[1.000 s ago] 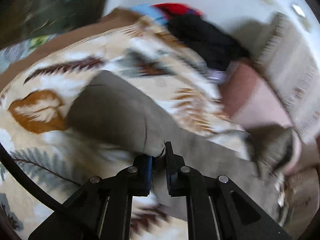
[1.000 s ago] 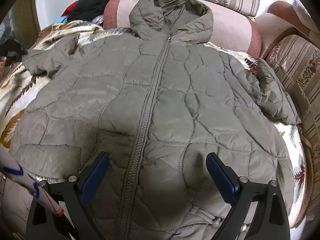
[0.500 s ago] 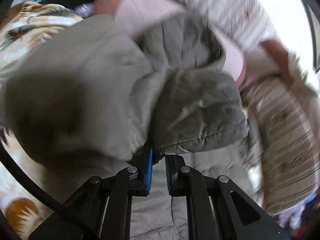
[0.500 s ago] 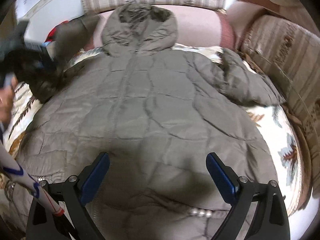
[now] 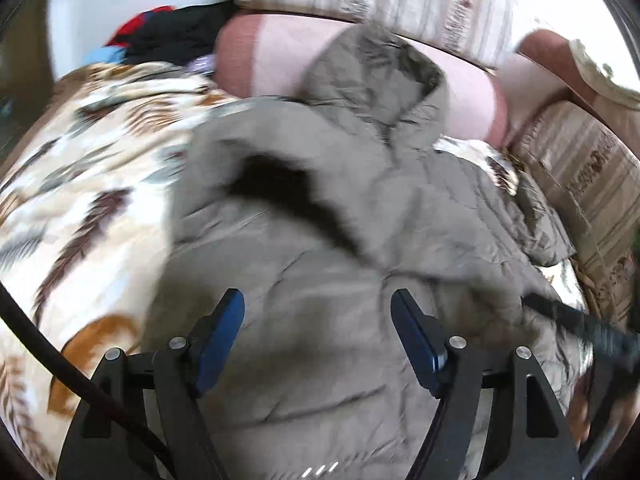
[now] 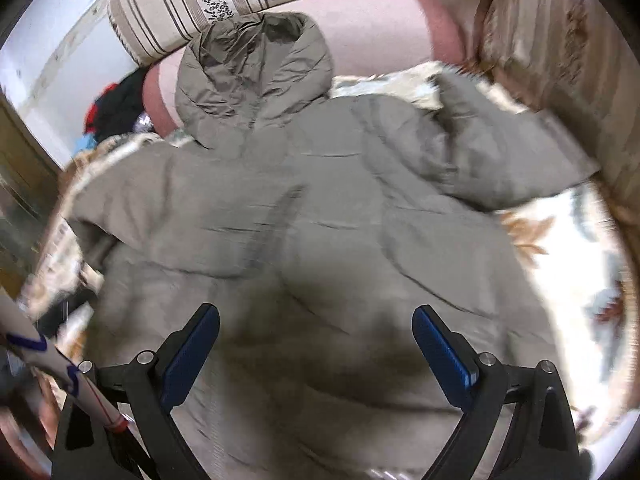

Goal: Fold large clothes
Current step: 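Grasp the sleeve with the left tool and fold it across the jacket body, then reach the right tool to the other sleeve and grasp its cuff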

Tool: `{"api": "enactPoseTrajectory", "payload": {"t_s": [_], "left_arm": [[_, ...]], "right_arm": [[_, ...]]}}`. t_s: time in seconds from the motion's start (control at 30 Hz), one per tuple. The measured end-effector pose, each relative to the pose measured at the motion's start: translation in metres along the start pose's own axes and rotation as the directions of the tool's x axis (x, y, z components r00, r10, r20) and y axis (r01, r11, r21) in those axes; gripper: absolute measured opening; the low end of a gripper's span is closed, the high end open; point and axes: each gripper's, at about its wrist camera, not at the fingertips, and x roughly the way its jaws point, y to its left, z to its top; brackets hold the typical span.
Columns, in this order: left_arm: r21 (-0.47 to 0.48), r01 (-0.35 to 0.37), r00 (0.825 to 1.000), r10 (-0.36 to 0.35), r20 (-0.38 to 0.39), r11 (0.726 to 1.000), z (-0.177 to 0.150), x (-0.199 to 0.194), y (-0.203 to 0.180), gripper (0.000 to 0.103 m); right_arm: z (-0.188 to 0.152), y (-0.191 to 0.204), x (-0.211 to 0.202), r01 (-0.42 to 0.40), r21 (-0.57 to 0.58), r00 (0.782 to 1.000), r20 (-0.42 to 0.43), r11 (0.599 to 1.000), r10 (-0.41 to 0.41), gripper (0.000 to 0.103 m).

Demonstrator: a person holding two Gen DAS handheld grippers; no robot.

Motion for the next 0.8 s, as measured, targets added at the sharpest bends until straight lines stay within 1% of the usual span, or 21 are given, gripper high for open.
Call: {"api": "enactPoseTrajectory", "payload": {"t_s": [0.07, 0.13, 0.2, 0.27, 0.33, 0.37, 0.4, 0.43, 0.47, 0.5, 0.57, 0.63, 0.7, 0.8], "left_arm": [[-0.048, -0.043, 0.999, 0.044, 0.005, 0.998, -0.012, -0.004, 0.018, 0.075], [-0.075, -0.073, 0.997, 0.074, 0.008, 0.995, -0.024, -0.012, 0.030, 0.075], [-0.084, -0.103, 0.994, 0.105, 0.020, 0.991, -0.035, -0.019, 0.038, 0.075], [-0.077, -0.147, 0.988, 0.151, 0.037, 0.986, -0.044, -0.023, 0.043, 0.075], [-0.062, -0.180, 0.983, 0.182, 0.032, 0.982, -0.047, -0.021, 0.043, 0.075], [-0.059, -0.182, 0.982, 0.184, 0.031, 0.981, -0.047, -0.020, 0.044, 0.075], [-0.059, -0.182, 0.983, 0.184, 0.030, 0.982, -0.047, -0.019, 0.045, 0.075], [-0.060, -0.184, 0.982, 0.186, 0.029, 0.981, -0.047, -0.019, 0.046, 0.075], [-0.059, -0.189, 0.981, 0.191, 0.030, 0.980, -0.045, -0.018, 0.046, 0.075], [-0.058, -0.193, 0.980, 0.194, 0.030, 0.980, -0.046, -0.018, 0.046, 0.075], [-0.060, -0.187, 0.982, 0.188, 0.017, 0.981, -0.045, -0.017, 0.046, 0.075], [-0.063, -0.164, 0.986, 0.165, 0.003, 0.984, -0.046, -0.015, 0.045, 0.075], [-0.056, -0.155, 0.988, 0.155, -0.009, 0.986, -0.046, -0.015, 0.041, 0.075], [-0.035, -0.162, 0.987, 0.161, -0.009, 0.986, -0.047, -0.018, 0.036, 0.075]], "right_arm": [[0.009, 0.004, 0.016, -0.040, 0.024, 0.999, -0.022, 0.999, 0.040, 0.099], [0.023, 0.008, 0.040, -0.052, 0.051, 0.997, -0.046, 0.997, 0.054, 0.099], [0.035, 0.013, 0.061, -0.024, 0.056, 0.998, -0.058, 0.998, 0.027, 0.099], [0.049, 0.014, 0.085, 0.004, 0.082, 0.996, -0.091, 0.997, 0.004, 0.099], [0.058, 0.012, 0.103, 0.032, 0.123, 0.991, -0.132, 0.992, -0.015, 0.089], [0.063, 0.011, 0.109, 0.048, 0.144, 0.989, -0.145, 0.988, -0.027, 0.076], [0.068, 0.009, 0.111, 0.059, 0.169, 0.988, -0.151, 0.984, -0.033, 0.068], [0.074, 0.008, 0.110, 0.046, 0.179, 0.989, -0.147, 0.983, -0.020, 0.062], [0.080, 0.007, 0.106, 0.026, 0.174, 0.990, -0.141, 0.984, -0.001, 0.044], [0.085, 0.007, 0.099, 0.010, 0.166, 0.992, -0.123, 0.986, 0.011, 0.031], [0.094, 0.003, 0.085, 0.020, 0.170, 0.997, -0.083, 0.985, -0.006, 0.025], [0.100, -0.005, 0.076, 0.066, 0.175, 0.997, -0.055, 0.982, -0.058, 0.024], [0.103, -0.011, 0.082, 0.122, 0.161, 0.991, -0.068, 0.979, -0.112, 0.024], [0.102, -0.015, 0.099, 0.168, 0.144, 0.983, -0.099, 0.975, -0.155, 0.024]]}}
